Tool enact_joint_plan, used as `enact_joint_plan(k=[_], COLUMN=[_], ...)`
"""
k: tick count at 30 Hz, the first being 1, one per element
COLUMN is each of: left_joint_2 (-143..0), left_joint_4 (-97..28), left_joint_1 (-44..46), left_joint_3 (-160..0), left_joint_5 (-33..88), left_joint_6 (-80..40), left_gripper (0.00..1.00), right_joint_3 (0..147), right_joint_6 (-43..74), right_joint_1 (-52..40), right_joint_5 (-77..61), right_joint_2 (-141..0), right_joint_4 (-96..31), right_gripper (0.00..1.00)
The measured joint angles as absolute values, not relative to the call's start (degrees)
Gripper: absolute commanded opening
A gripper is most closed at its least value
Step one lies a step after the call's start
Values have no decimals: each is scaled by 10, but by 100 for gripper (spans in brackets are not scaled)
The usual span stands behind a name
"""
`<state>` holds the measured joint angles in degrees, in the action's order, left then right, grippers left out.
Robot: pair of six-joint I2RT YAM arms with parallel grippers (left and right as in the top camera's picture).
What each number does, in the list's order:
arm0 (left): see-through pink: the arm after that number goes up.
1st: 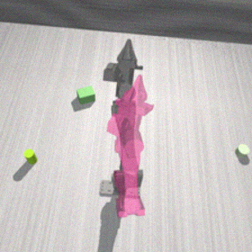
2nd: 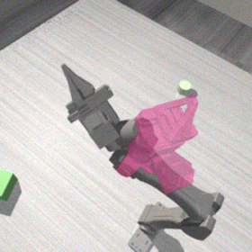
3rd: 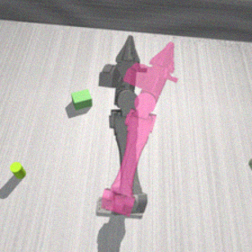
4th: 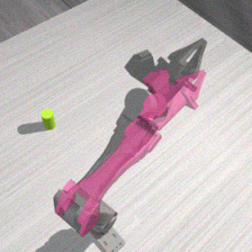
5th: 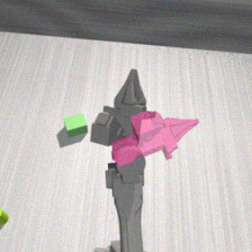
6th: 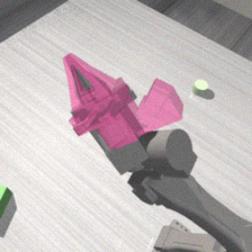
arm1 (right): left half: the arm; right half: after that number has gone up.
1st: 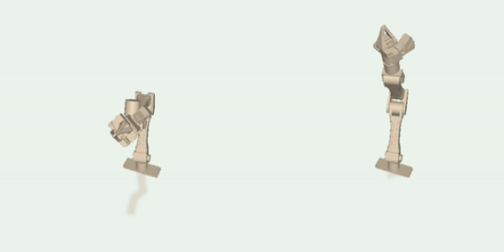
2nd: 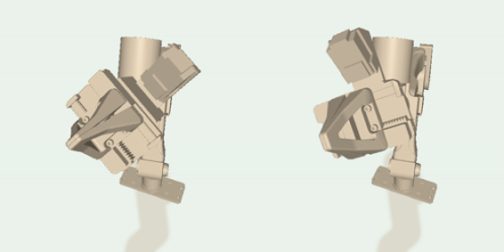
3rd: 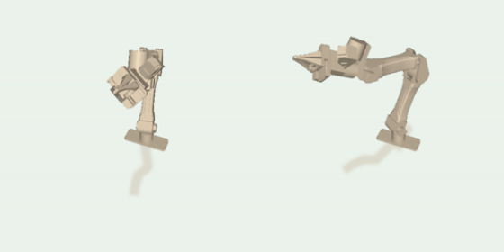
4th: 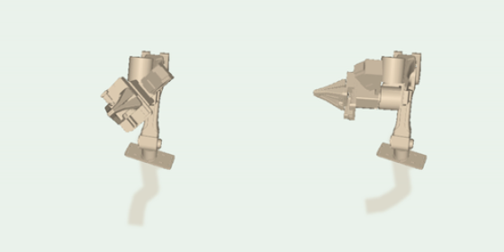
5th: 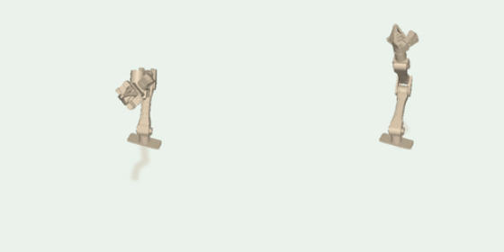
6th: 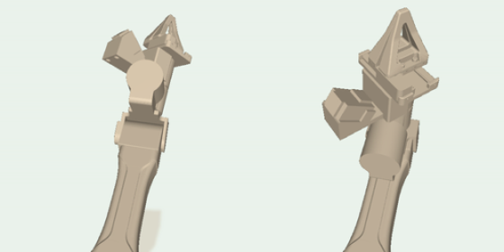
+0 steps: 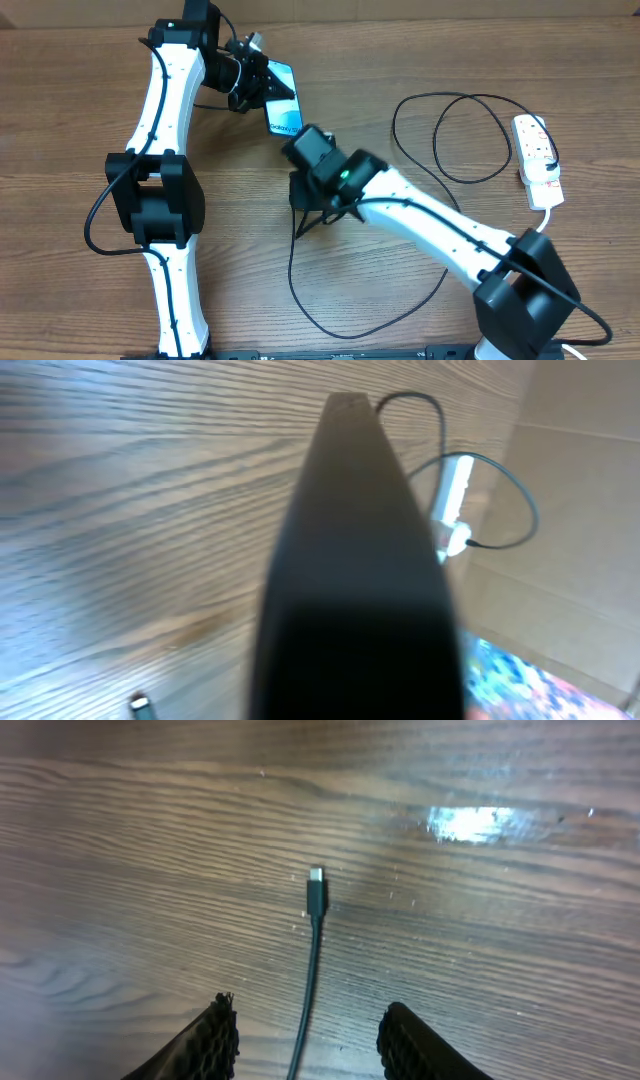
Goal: Plug charger to phone and switch on socket
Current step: 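Move the right gripper down to the USB-C cable end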
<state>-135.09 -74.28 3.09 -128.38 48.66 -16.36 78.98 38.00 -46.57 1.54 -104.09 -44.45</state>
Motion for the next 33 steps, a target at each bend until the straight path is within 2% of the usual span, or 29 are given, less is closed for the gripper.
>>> enact_joint_plan(k=[7, 14, 17, 19, 27, 33], left_joint_2=[-1351, -1351, -1351, -1351, -1351, -1351], left_joint_4=[-760, -777, -776, -776, -776, -776], left_joint_1=[7, -5, -4, -4, -4, -12], left_joint_3=[-1284, -1284, -1284, -1284, -1284, -1284], left_joint_5=[459, 450, 449, 445, 437, 437], left_joint_6=[-149, -128, -126, -122, -118, -118], left_gripper=[4, 4, 4, 4, 4, 4], right_joint_3=[764, 764, 764, 765, 769, 810], right_joint_6=[400, 405, 406, 402, 396, 283], right_joint_1=[-491, -513, -516, -517, -490, -415], right_joint_5=[43, 49, 52, 52, 63, 14], right_joint_2=[-1060, -1142, -1169, -1169, -1172, -1174], right_joint_4=[-384, -338, -332, -325, -357, -465], right_gripper=[35, 28, 16, 5, 4, 4])
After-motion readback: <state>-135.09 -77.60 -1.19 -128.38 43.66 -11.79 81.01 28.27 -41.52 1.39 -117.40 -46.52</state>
